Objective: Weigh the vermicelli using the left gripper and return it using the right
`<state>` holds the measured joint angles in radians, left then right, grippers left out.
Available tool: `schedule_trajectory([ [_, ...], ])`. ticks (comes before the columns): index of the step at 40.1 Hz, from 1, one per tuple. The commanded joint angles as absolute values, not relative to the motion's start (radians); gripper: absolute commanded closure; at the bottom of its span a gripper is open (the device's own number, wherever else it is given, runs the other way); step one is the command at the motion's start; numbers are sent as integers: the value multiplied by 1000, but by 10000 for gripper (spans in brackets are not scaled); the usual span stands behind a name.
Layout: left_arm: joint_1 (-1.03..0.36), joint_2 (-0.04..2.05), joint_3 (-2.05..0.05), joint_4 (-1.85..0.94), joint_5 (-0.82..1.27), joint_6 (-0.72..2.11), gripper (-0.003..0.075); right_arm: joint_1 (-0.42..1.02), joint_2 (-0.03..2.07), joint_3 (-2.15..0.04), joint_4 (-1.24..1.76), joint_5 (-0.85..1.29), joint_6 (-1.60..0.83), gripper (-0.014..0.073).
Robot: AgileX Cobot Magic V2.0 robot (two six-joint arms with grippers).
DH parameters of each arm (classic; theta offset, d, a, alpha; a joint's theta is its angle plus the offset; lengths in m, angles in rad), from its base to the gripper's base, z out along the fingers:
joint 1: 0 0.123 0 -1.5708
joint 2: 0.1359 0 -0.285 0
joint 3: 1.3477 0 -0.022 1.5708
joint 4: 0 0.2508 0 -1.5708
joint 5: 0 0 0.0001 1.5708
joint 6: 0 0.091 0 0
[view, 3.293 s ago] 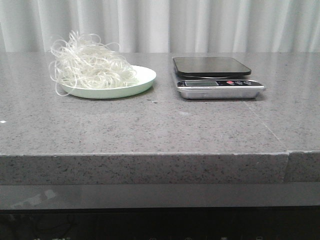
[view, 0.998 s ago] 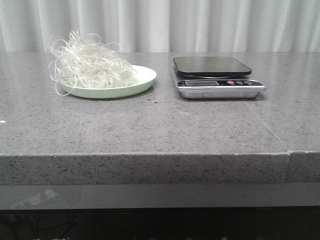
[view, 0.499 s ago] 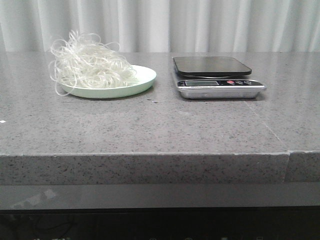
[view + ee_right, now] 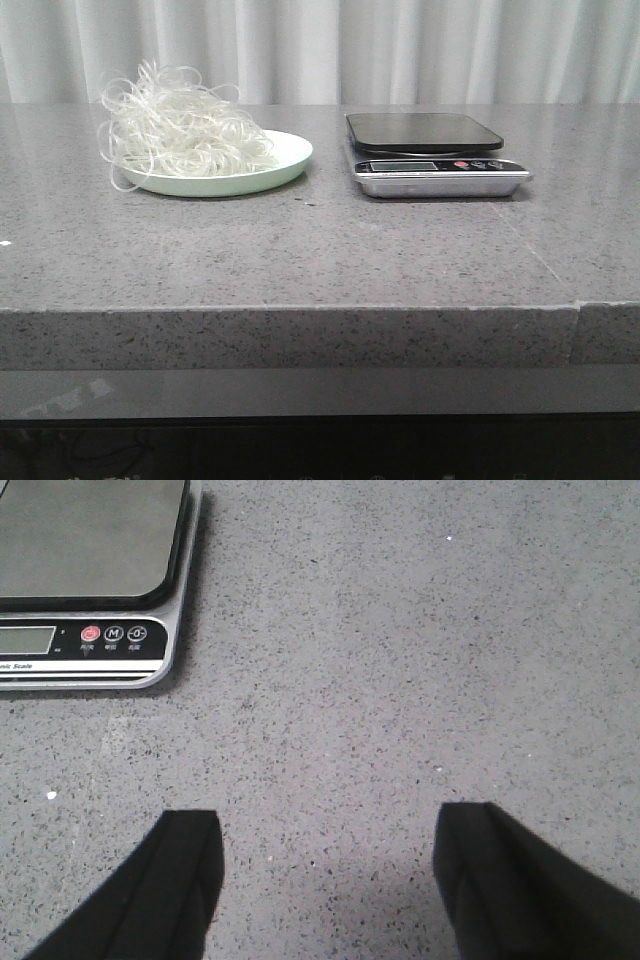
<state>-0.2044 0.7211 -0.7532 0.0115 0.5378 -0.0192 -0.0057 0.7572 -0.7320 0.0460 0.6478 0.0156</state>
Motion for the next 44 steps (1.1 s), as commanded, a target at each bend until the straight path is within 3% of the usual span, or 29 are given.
schedule_trajectory([
  [1, -273, 809, -838, 7, 444, -13, 220, -8, 761, -764, 46, 597, 8, 30],
  [14, -374, 1163, -1065, 7, 438, -13, 214, -8, 761, -764, 46, 597, 8, 30],
  [21, -372, 1352, -1198, 9, 441, -13, 122, -8, 761, -764, 46, 597, 8, 30],
  [44, -372, 1731, -1450, 13, 440, -13, 121, -8, 761, -764, 46, 597, 8, 30],
])
